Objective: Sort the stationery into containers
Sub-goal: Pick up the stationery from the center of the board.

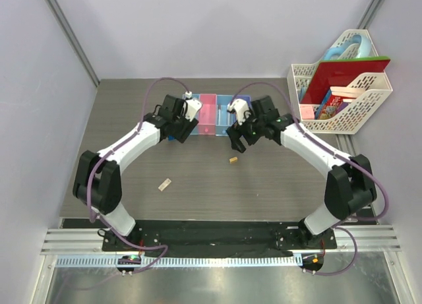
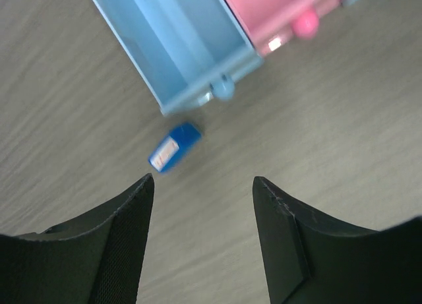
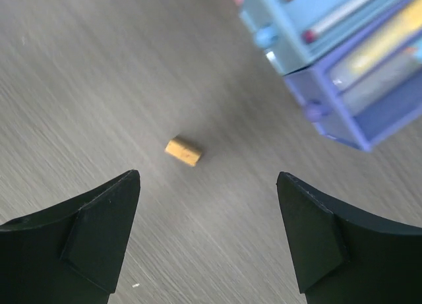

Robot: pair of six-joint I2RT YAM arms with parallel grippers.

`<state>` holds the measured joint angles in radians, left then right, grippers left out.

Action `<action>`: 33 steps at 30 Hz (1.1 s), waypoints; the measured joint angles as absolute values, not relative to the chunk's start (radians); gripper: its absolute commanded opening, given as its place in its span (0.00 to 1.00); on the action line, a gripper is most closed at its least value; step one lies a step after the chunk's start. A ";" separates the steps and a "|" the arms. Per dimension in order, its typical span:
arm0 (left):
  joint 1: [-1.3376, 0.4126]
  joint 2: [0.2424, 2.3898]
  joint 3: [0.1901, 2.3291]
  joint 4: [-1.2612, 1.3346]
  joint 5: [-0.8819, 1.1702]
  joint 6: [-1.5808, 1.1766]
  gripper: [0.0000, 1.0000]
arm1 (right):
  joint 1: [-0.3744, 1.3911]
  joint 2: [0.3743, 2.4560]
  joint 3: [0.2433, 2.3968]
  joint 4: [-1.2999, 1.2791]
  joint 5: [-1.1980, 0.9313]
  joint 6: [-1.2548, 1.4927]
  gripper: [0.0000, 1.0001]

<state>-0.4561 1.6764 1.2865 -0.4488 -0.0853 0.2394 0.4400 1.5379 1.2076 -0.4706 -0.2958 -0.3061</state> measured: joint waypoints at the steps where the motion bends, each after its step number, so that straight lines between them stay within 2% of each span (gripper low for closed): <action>1: -0.456 1.654 1.262 -0.457 -0.076 0.257 0.62 | 0.461 1.555 1.207 -0.484 -0.290 -0.323 0.90; 6: -0.456 1.496 1.157 -0.544 -0.031 0.338 0.65 | 0.542 1.627 1.186 -0.535 -0.226 -0.399 0.91; 14: -0.465 1.309 0.963 -0.598 -0.005 0.402 0.68 | 0.550 1.651 1.155 -0.547 -0.154 -0.514 0.91; 22: -0.516 1.203 0.787 -0.656 0.004 0.423 0.69 | 0.590 1.719 1.133 -0.532 -0.113 -0.584 0.91; 33: -0.524 1.148 0.669 -0.667 0.028 0.424 0.69 | 0.625 1.790 1.146 -0.502 -0.100 -0.607 0.90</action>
